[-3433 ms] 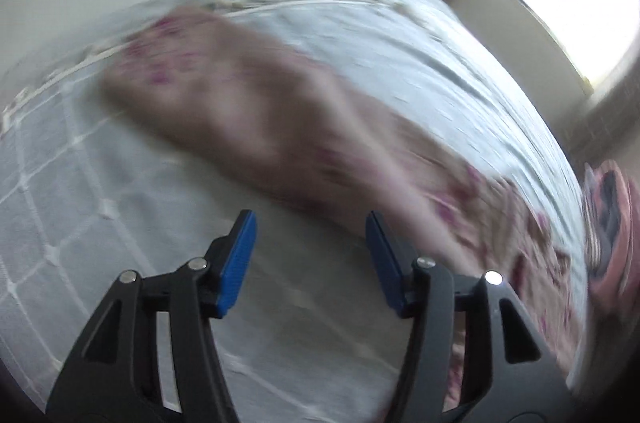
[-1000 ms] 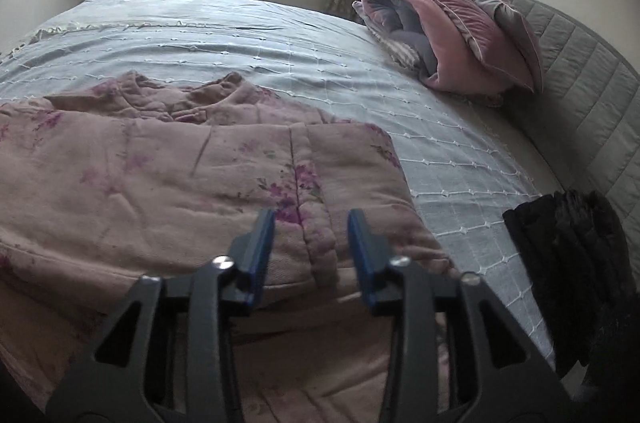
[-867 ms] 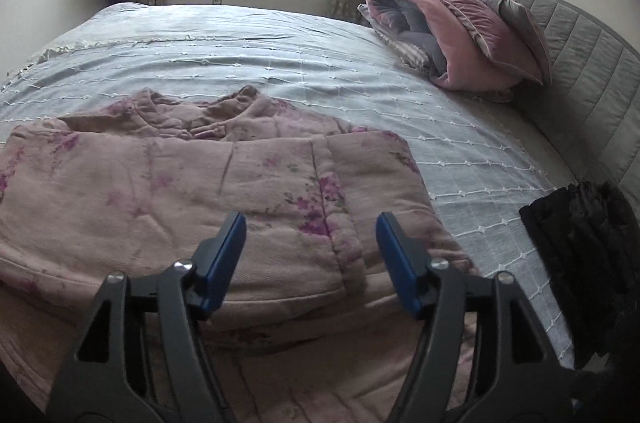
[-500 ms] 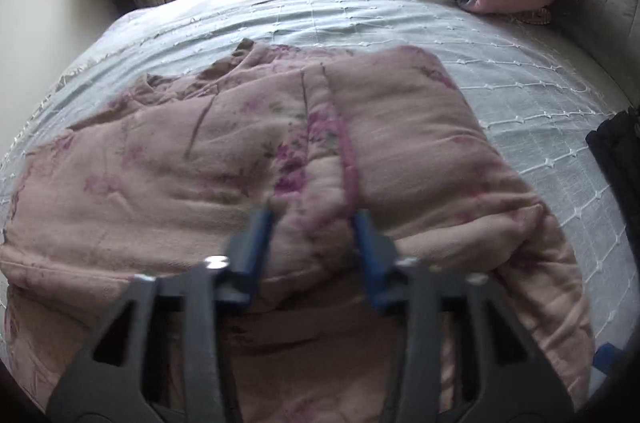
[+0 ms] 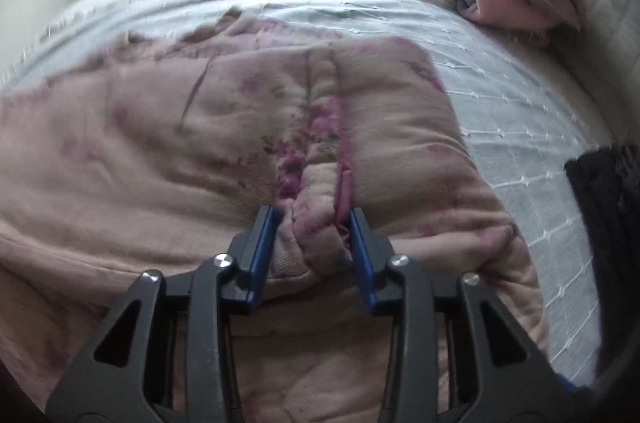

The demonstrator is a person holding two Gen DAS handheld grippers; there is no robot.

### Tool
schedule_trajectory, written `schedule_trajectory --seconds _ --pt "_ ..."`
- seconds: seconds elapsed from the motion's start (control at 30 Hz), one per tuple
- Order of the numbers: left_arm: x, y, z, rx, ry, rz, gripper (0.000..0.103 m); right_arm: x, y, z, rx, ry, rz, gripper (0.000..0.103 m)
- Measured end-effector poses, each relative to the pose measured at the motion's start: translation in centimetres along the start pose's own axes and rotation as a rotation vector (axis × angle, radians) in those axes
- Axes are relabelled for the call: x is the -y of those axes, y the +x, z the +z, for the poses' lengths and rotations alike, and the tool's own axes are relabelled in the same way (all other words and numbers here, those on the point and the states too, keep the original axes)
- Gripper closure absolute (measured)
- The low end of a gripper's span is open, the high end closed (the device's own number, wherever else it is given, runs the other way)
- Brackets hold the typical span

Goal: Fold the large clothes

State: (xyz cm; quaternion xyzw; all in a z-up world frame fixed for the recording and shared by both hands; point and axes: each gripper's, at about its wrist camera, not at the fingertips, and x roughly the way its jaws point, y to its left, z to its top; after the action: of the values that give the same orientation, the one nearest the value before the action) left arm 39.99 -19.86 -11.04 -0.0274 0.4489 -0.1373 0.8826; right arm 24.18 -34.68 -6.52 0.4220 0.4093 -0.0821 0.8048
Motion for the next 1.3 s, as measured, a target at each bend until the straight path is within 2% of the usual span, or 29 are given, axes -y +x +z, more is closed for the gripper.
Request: schedule_trajectory --seconds 0.03,0.07,0.1,0.17,0.27,0.37,0.53,0.63,0.77,0.93,1.03,1.1,1.2,1.23,1.3 --pt "-0.6 -0.5 0.1 0.022 -0.032 -0.045 0.062 0.0 0.2 -0.1 -0.006 -0.003 -0.005 0.026" --pt "-1.2 -1.2 0.3 0.023 -0.059 -0.101 0.056 0.0 0.4 -0.1 -0.011 -0.006 -0.009 0.026" --pt "-1.7 -1.6 0.7 0.005 -0.078 -0.153 0.049 0.1 0.5 0.0 -0.013 -0.007 -0.011 0.026" --pt "-2.8 -2.5 1.4 -0.025 -0.121 -0.222 0.046 0.0 0.6 0.0 -0.012 -0.009 -0.009 0.026" --pt "-5.2 -5.5 1.9 -0.006 -0.177 -0.271 0.042 -0.4 0.5 0.0 -0.007 -0.025 -0.003 0.026" --pt "-9.0 -8.4 1.3 0.006 -0.22 -0.281 0.038 -0.7 0.5 -0.3 -0.008 -0.042 -0.001 0.026" --pt "-18.1 -13.1 -1.5 -0.021 -0.283 -0.191 0.038 -1.0 1.0 -0.6 -0.011 -0.052 -0.005 0.026" --pt "-24.8 -16.0 -4.6 -0.046 -0.356 -0.109 0.038 -1.7 1.2 -1.0 -0.017 -0.073 0.0 0.026" --pt "-30.2 -18.6 -9.2 -0.064 -0.361 0.033 0.038 -2.9 1.5 -1.6 -0.017 -0.126 0.004 0.026" --pt "-34.9 -19.4 -15.2 -0.131 -0.382 0.108 0.038 -3.1 2.5 -1.9 -0.034 -0.18 -0.049 0.026" --pt "-37.1 -20.2 -19.0 -0.164 -0.42 0.108 0.038 -1.0 2.6 -1.9 -0.063 -0.127 -0.046 0.026" --pt "-37.7 -21.1 -21.0 -0.148 -0.43 0.114 0.038 0.1 2.0 -2.0 -0.067 -0.122 -0.041 0.026" --pt "-38.1 -22.3 -24.0 -0.143 -0.396 0.14 0.038 0.2 -0.2 -3.3 -0.026 -0.206 -0.127 0.026" --pt "-38.3 -22.5 -24.8 -0.145 -0.397 0.132 0.038 0.3 -1.0 -4.3 -0.014 -0.242 -0.13 0.026" --pt "-39.2 -22.6 -26.4 -0.131 -0.429 0.063 0.038 1.3 -2.2 -6.1 -0.006 -0.269 -0.127 0.026"
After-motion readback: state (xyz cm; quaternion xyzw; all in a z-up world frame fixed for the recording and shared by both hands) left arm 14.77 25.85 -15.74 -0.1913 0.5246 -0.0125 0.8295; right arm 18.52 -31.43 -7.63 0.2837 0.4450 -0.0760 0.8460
